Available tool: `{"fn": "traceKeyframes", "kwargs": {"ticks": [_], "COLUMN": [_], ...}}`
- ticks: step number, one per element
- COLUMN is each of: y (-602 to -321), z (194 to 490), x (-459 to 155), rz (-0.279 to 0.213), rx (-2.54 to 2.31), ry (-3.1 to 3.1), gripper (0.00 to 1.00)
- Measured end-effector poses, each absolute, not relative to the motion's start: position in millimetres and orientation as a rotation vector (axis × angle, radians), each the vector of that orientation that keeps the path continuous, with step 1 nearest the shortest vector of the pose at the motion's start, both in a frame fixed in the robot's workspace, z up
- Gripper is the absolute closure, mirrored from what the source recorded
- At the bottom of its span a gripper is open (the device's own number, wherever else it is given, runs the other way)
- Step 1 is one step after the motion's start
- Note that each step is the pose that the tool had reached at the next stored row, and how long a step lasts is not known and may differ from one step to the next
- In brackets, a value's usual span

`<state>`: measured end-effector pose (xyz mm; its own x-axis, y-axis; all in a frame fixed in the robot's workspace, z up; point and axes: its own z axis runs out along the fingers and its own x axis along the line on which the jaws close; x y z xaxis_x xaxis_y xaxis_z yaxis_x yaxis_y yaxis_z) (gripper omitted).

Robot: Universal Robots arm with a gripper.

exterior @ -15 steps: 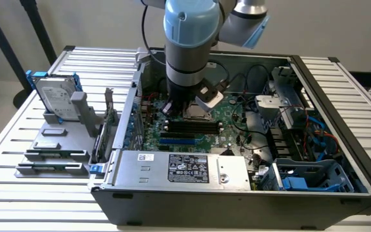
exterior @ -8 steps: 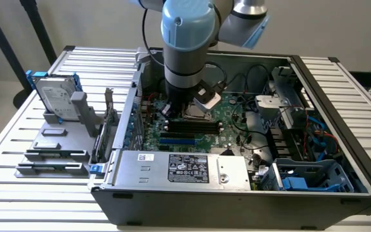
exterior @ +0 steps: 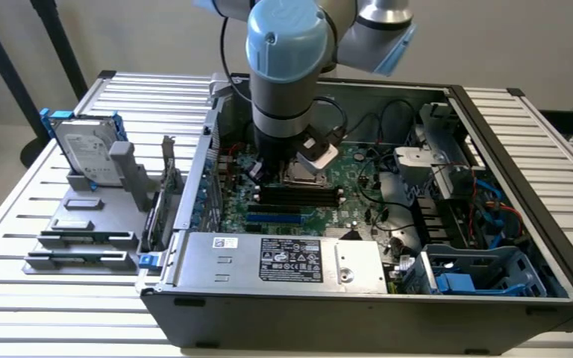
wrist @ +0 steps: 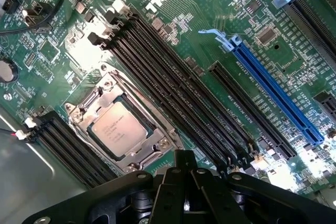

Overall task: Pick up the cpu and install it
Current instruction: 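Install the first cpu locking lever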

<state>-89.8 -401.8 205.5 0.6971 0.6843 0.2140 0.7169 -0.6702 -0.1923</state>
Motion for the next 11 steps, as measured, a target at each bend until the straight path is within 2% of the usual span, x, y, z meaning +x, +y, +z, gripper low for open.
{"fn": "traceKeyframes", "kwargs": {"ticks": [11], "y": [-398.9], "z": [198.1], "x": [-90.2], "rz": [-0.181], "rx": [-2.642], "ry": [-1.127], "gripper": [0.89]}}
